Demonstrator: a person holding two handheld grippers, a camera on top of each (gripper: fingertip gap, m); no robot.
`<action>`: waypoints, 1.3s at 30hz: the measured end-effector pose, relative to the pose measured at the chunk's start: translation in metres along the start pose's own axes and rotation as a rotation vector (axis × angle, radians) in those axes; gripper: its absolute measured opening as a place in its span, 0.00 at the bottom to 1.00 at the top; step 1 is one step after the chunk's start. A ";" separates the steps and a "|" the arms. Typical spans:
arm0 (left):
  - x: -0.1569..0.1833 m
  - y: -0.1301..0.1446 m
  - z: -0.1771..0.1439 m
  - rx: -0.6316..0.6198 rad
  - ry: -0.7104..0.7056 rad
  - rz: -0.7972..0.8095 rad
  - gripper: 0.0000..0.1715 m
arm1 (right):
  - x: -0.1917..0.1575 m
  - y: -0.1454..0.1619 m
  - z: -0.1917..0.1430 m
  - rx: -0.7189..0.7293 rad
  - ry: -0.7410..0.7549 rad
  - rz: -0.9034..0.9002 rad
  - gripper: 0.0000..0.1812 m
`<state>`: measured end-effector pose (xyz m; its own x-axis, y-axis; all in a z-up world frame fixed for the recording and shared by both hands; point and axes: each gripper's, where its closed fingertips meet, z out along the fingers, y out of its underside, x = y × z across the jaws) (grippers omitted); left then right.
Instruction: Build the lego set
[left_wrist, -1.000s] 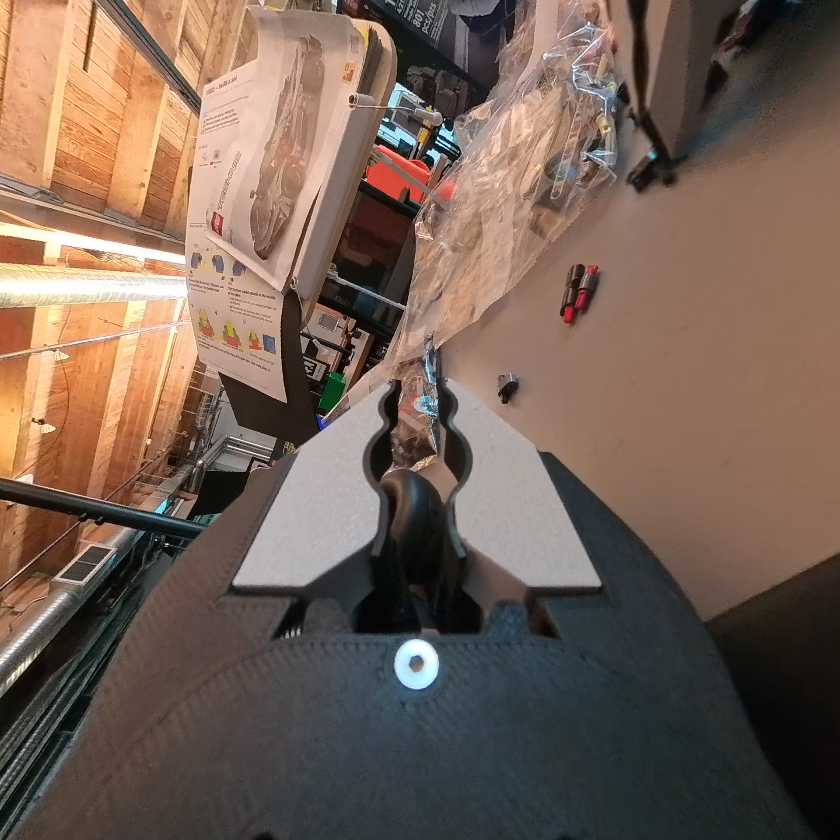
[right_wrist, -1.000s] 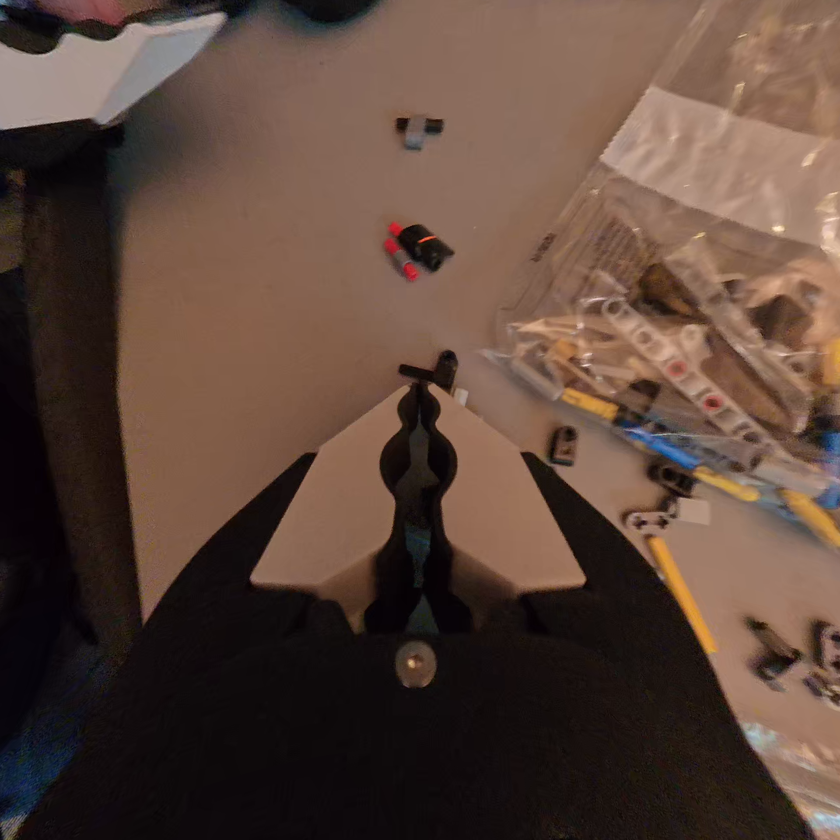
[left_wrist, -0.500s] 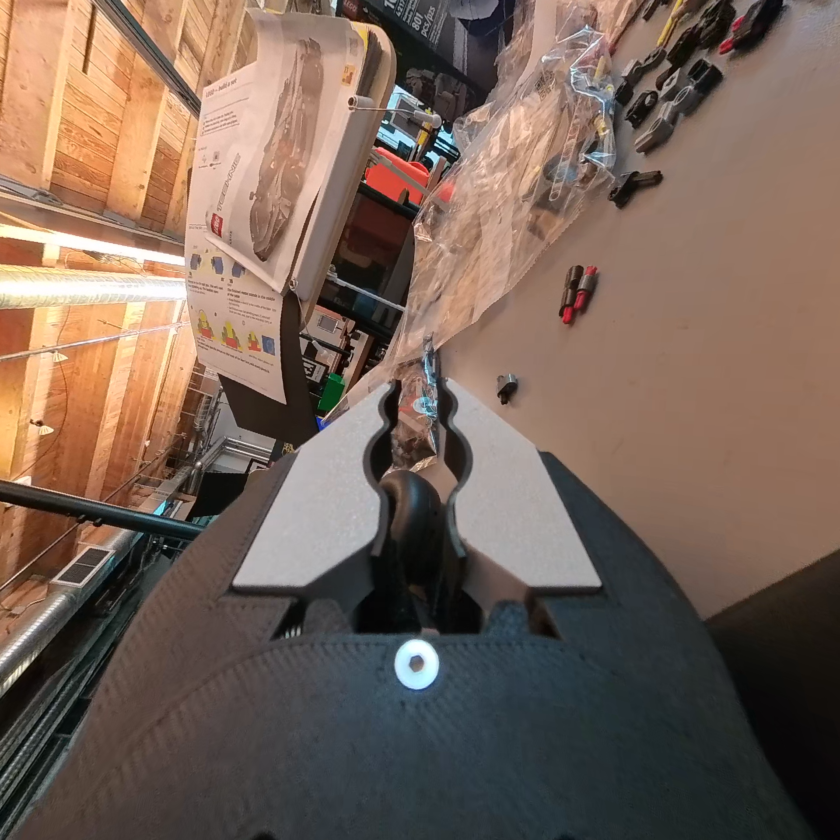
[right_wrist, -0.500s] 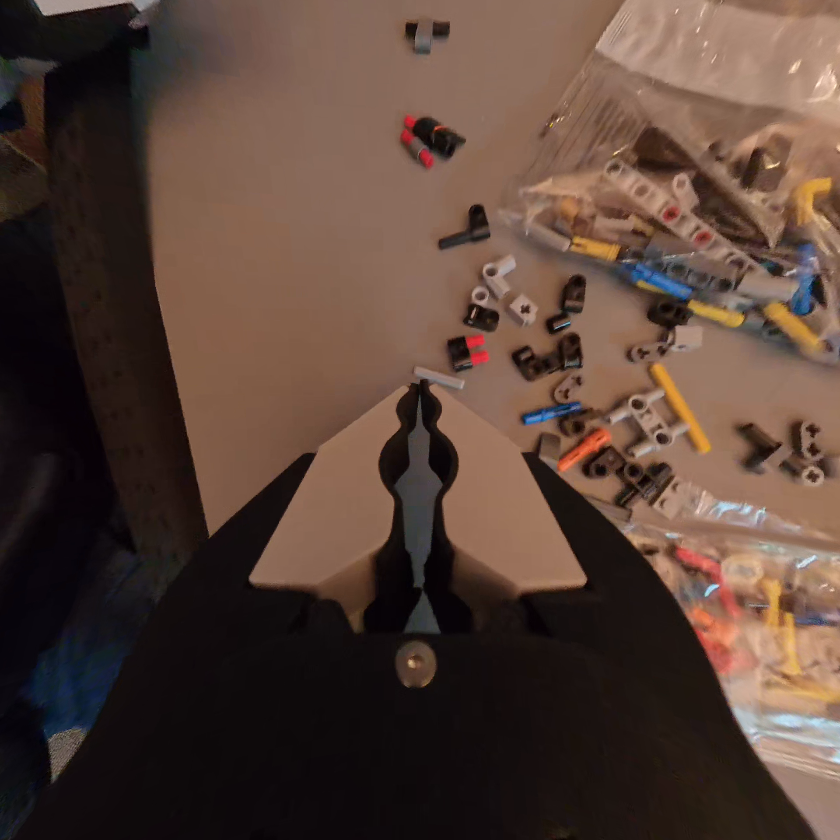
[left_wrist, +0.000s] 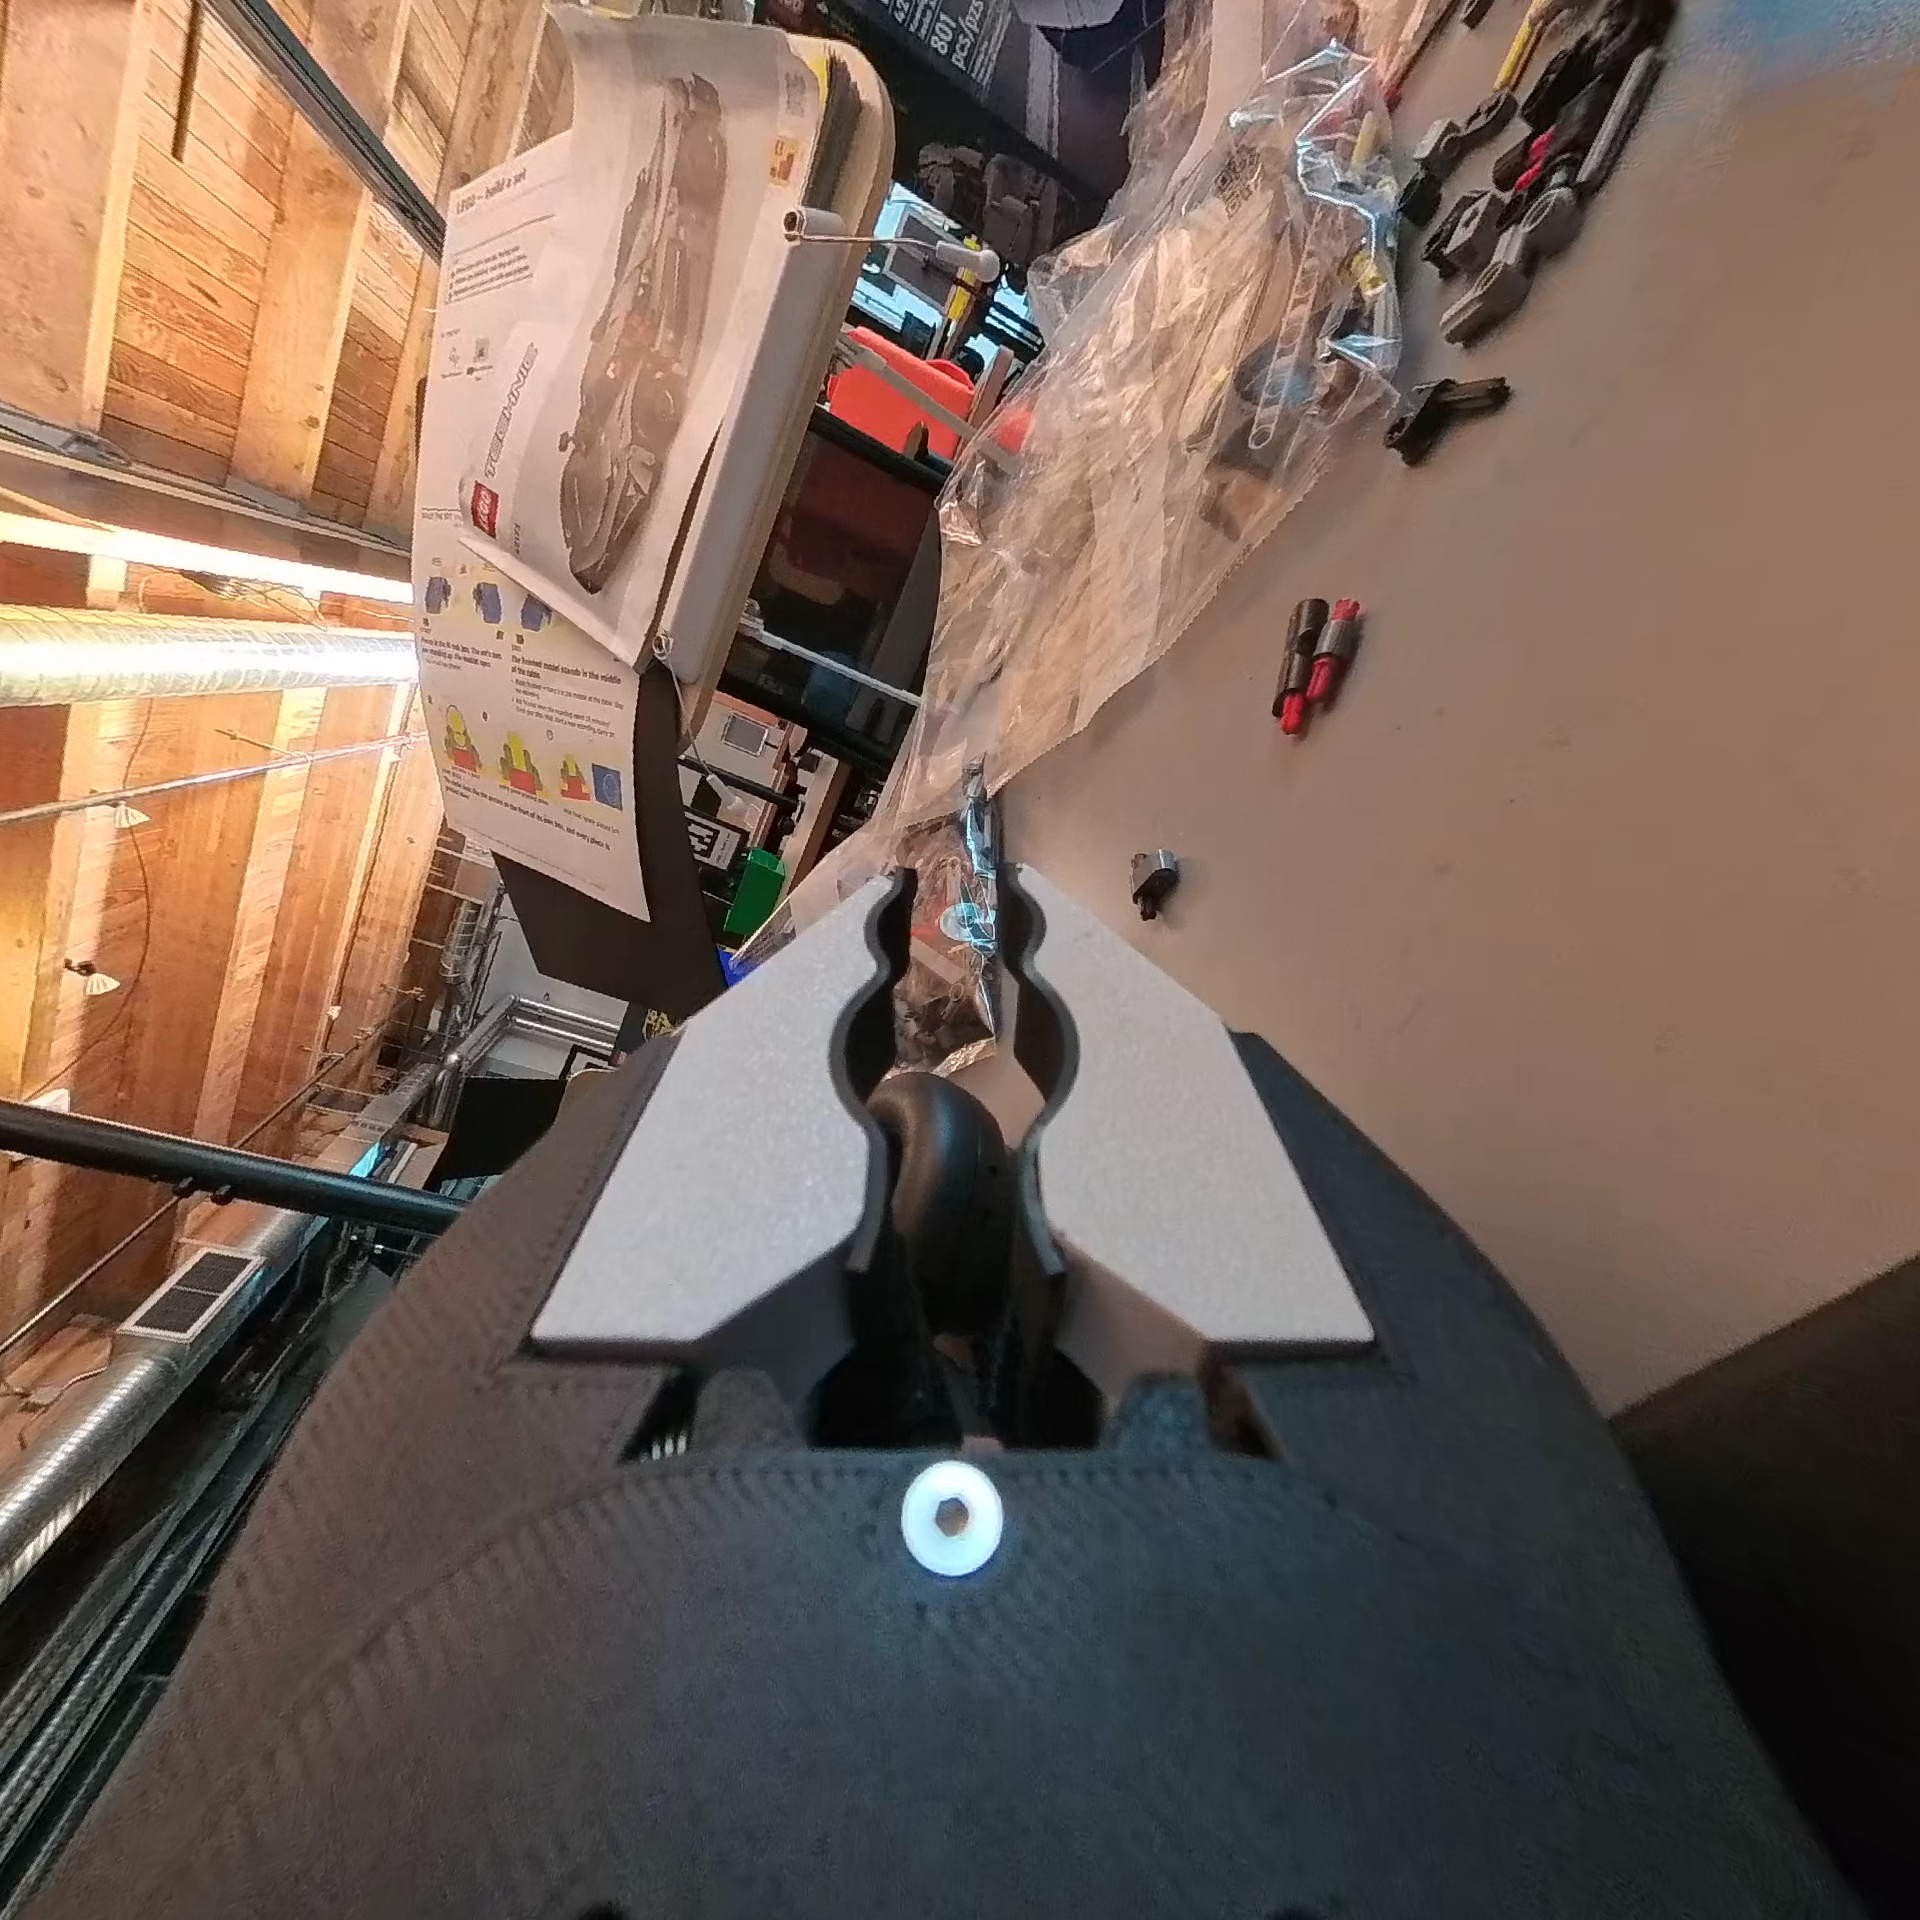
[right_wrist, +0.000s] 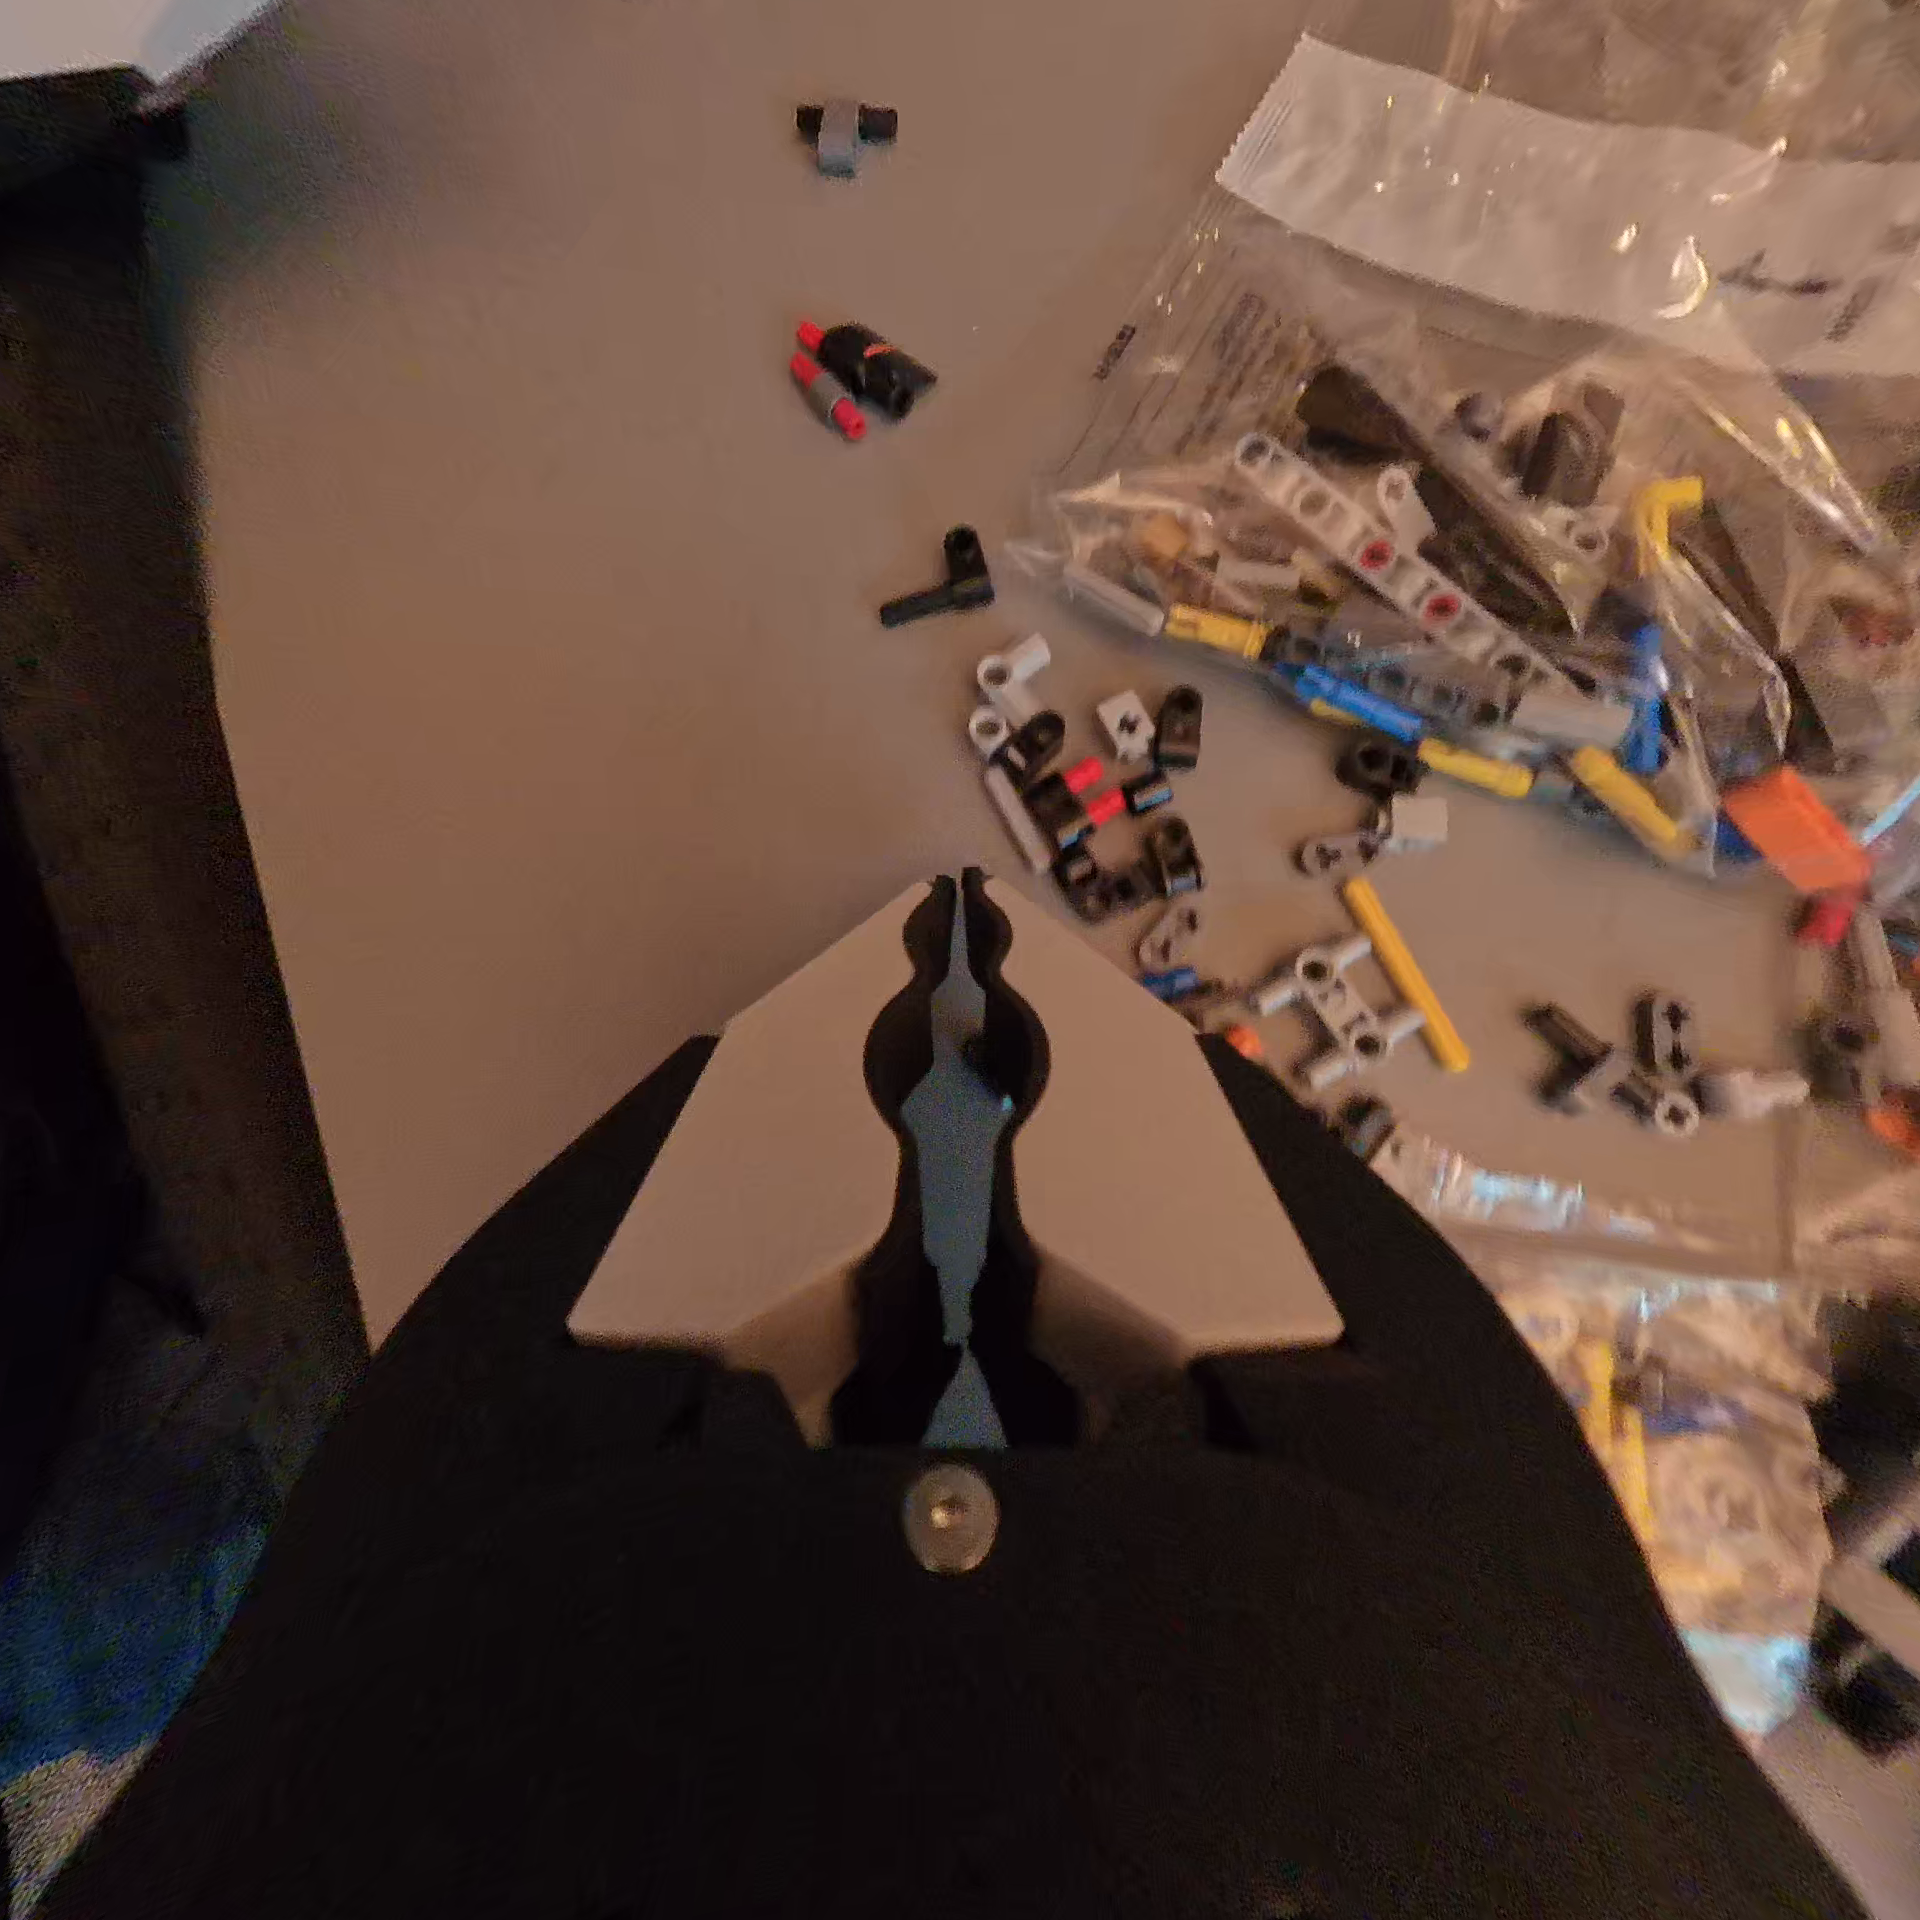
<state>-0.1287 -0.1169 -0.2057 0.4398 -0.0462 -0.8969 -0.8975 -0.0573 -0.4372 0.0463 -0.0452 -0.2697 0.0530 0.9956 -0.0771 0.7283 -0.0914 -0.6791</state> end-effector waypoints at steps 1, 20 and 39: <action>0.000 0.000 0.000 0.001 0.000 -0.001 0.09 | -0.001 0.007 -0.006 -0.008 0.002 0.002 0.00; 0.001 0.001 0.001 -0.011 0.004 0.005 0.09 | -0.004 0.042 -0.028 0.024 -0.021 0.038 0.00; 0.002 0.002 0.001 -0.014 0.009 0.010 0.09 | 0.016 0.061 -0.047 0.019 0.046 0.096 0.00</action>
<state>-0.1293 -0.1156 -0.2083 0.4312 -0.0560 -0.9005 -0.9014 -0.0704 -0.4272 0.1232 -0.0338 -0.2779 0.1532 0.9822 -0.1091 0.7054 -0.1859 -0.6840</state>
